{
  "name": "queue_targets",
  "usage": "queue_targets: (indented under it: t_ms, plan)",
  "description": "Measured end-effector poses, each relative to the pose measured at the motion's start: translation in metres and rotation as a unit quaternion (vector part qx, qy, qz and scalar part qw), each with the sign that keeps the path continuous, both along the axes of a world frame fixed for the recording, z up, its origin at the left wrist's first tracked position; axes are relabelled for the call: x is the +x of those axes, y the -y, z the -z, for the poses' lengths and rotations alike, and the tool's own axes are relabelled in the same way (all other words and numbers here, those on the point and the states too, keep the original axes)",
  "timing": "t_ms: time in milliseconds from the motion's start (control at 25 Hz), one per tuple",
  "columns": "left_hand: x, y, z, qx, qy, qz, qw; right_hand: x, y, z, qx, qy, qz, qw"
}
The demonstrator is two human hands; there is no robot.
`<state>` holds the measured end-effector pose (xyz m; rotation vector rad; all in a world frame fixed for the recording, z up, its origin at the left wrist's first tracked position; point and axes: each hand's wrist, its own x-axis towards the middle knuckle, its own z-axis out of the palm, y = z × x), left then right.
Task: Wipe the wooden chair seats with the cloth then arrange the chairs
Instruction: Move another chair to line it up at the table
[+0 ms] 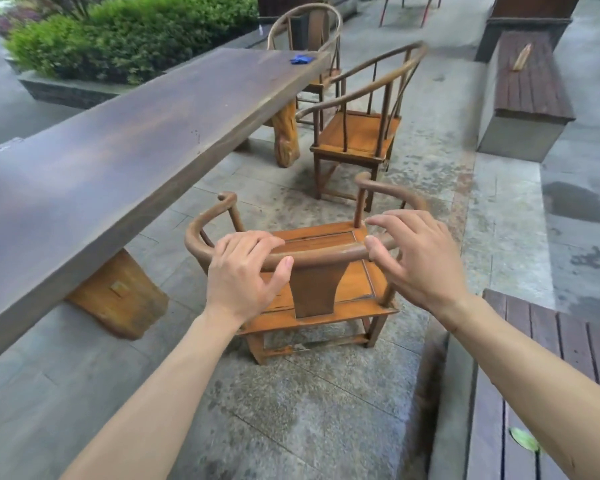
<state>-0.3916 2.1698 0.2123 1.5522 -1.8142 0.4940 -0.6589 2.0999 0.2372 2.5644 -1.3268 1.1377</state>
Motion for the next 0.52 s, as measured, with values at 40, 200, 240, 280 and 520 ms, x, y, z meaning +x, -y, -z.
queue_targets:
  t_ms: [40, 200, 240, 280, 520]
  plan:
    - [-0.005, 0.001, 0.018, -0.021, -0.003, 0.004, 1.000, -0.004, 0.002, 0.016, 0.002, 0.011, 0.000, 1.000]
    - [0.001, 0.008, 0.107, -0.072, 0.006, 0.016, 0.997, -0.010, 0.021, 0.102, -0.016, 0.036, 0.015, 0.999]
    - [0.003, 0.013, 0.141, -0.075, 0.017, 0.020, 0.997, -0.010, 0.028, 0.137, -0.020, 0.037, 0.016, 0.999]
    - [0.007, 0.017, 0.168, -0.076, 0.024, 0.020, 0.997, -0.010, 0.036, 0.165, -0.030, 0.039, 0.020, 0.999]
    - [0.046, 0.055, 0.344, -0.044, 0.063, -0.028, 0.997, -0.002, 0.078, 0.334, -0.042, 0.060, 0.043, 0.996]
